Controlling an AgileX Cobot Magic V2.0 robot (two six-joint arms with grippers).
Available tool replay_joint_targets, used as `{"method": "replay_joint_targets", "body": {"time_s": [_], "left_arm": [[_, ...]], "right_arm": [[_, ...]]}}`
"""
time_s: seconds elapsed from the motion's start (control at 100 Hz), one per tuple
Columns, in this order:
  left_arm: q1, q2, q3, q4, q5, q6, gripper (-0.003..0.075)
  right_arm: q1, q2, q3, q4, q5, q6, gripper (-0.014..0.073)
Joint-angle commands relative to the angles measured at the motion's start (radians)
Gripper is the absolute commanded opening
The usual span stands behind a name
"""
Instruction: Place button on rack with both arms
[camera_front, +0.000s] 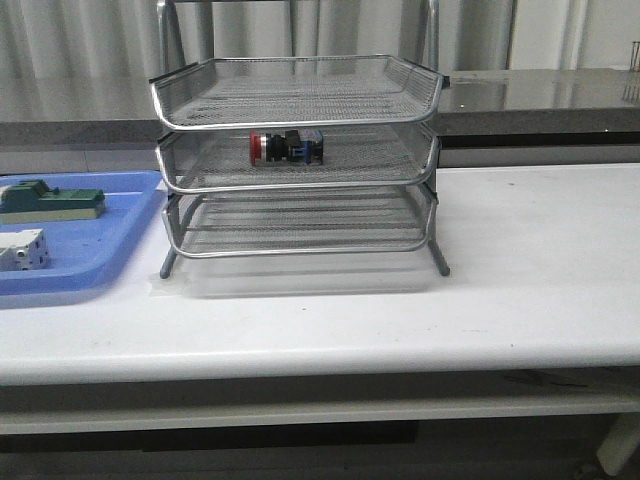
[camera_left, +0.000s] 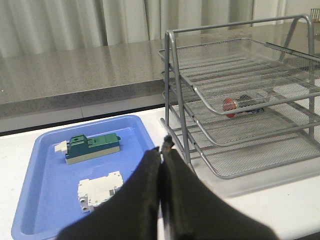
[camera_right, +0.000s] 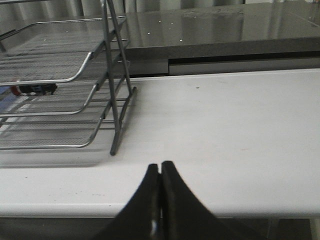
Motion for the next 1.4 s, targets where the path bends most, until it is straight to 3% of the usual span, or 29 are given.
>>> {"method": "replay_joint_targets", "body": {"time_s": [0.0, 0.58, 1.39], "left_arm": [[0.003, 0.008, -0.028, -0.014, -0.078, -0.01, -0.0021], [0.003, 0.008, -0.028, -0.014, -0.078, -0.01, -0.0021], [0.003, 0.008, -0.028, -0.014, -0.078, -0.01, -0.0021]], "right_arm": [[-0.034, -0.047, 0.017, -0.012, -0.099, 0.003, -0.0057], [-0.069, -0.08, 0.162, -0.012, -0.26, 0.002, -0.0057], [-0.069, -0.08, 0.162, -0.012, -0.252, 0.002, -0.0057]]}}
